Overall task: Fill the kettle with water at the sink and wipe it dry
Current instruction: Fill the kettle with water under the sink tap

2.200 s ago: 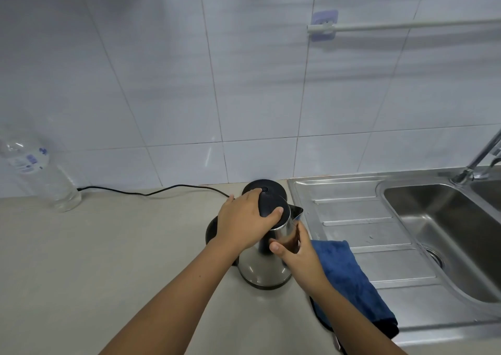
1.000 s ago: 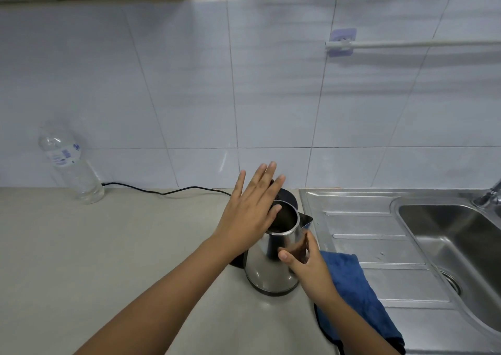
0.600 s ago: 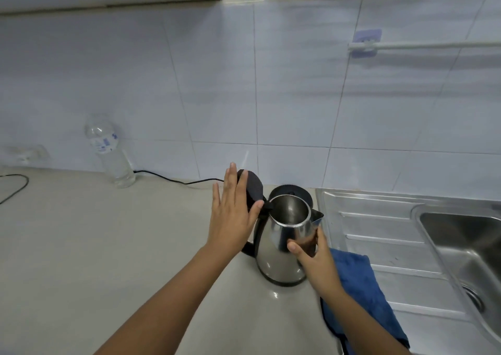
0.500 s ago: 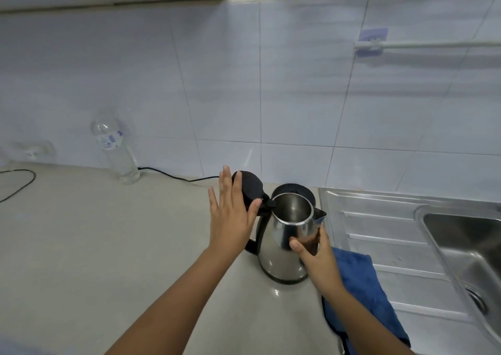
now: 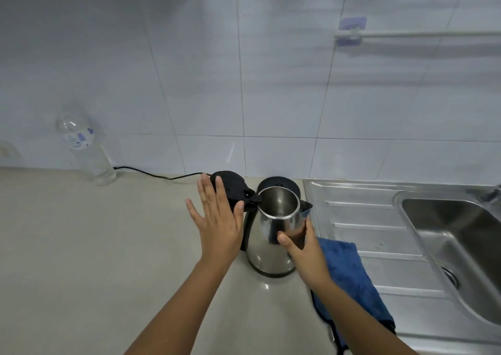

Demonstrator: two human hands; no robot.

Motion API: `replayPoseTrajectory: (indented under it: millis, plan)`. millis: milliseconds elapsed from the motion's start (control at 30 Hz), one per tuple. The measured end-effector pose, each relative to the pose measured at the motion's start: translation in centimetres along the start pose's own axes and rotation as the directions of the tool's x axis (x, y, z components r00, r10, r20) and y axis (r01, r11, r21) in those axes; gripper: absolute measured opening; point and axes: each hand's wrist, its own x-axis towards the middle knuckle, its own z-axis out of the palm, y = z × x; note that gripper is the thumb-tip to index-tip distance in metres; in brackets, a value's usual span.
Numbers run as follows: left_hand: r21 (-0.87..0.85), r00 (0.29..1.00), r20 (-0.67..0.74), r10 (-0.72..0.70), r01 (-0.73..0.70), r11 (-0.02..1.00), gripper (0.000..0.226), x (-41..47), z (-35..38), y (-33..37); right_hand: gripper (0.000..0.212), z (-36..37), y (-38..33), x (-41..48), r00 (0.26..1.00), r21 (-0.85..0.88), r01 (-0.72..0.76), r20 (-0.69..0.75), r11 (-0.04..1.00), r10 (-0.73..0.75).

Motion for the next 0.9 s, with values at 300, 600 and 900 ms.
replayPoseTrajectory:
  millis: [300,600,900]
  plan:
    - [-0.407,0.983,0.177,-0.055,0.124,0.905,0.083,-3.5,0.7,-1.9,0.113,0.0,-0.1,-0.1,1.0,0.01,0.017,0.0,1.0,-0.017]
    - [-0.57,0.829,0.556,0.053,0.334,0.751,0.05,1.0,1.2,-4.5,0.112,-0.1,-0.2,-0.1,1.0,0.022,-0.025,-0.002,0.999,0.025]
    - [-0.602,0.842,0.536,-0.067,0.436,0.669,0.029,2.0,3.1,-4.1,0.078,0.2,-0.5,0.1,0.999,0.011,-0.035,-0.014,0.999,0.035]
